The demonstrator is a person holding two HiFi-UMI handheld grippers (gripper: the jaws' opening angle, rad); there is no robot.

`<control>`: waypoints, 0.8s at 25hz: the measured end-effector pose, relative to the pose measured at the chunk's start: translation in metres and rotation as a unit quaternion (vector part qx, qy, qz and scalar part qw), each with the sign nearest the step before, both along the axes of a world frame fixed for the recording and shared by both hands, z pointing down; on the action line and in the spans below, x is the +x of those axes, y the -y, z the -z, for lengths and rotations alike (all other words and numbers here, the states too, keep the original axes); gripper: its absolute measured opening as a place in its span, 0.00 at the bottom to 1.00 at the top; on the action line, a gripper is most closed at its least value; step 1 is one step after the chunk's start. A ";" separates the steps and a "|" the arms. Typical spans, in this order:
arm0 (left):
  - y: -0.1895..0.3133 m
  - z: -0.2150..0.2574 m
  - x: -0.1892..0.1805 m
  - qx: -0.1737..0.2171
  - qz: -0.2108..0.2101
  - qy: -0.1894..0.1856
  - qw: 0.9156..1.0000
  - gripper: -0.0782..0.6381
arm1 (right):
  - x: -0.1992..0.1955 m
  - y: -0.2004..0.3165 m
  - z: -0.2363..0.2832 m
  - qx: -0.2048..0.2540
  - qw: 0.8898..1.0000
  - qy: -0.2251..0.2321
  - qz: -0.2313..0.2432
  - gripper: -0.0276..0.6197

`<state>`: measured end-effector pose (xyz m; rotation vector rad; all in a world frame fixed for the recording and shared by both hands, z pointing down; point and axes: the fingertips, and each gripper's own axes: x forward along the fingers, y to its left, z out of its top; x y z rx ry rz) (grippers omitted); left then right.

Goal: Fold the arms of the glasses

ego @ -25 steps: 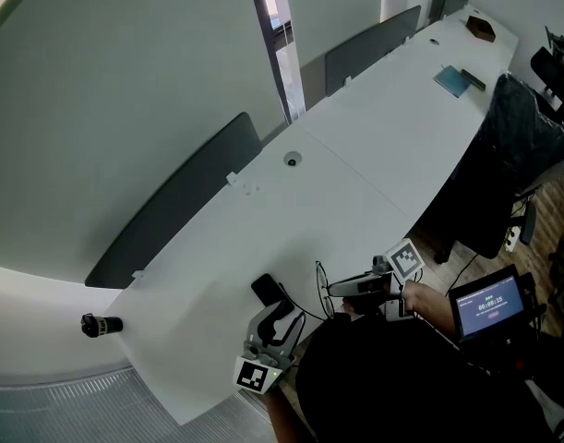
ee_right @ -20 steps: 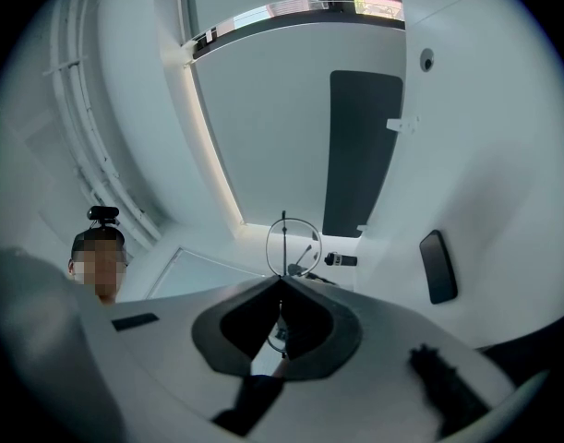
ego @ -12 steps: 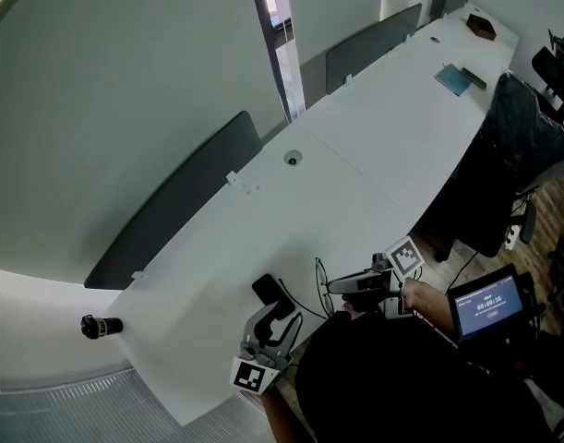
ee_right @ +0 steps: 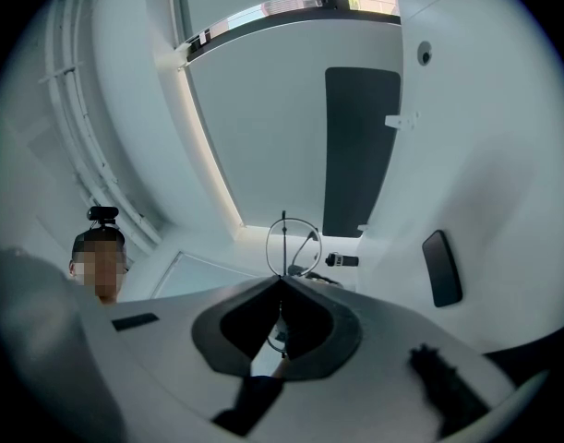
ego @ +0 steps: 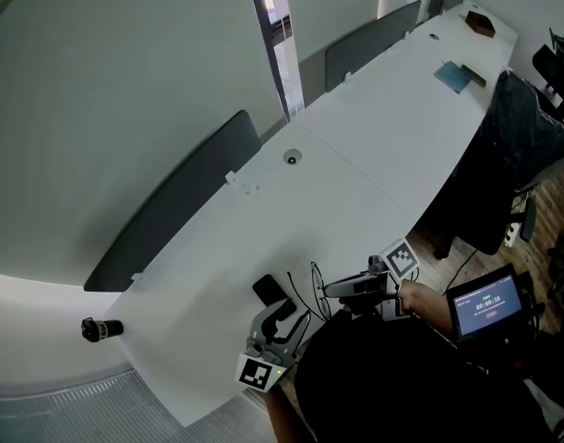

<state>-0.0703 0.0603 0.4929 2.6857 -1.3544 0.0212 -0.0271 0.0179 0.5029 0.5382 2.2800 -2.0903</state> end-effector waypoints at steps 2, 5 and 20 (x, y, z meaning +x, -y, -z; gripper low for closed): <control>0.001 0.001 0.001 -0.001 -0.002 0.000 1.000 0.35 | 0.000 0.000 0.000 -0.001 1.000 -0.001 0.000 0.06; 0.001 0.003 -0.001 -0.002 -0.001 0.001 1.000 0.35 | -0.001 -0.001 0.000 -0.002 1.000 0.001 0.000 0.06; 0.002 0.000 -0.001 -0.004 -0.005 -0.003 1.000 0.34 | -0.003 -0.004 -0.001 0.001 1.000 -0.005 0.007 0.06</control>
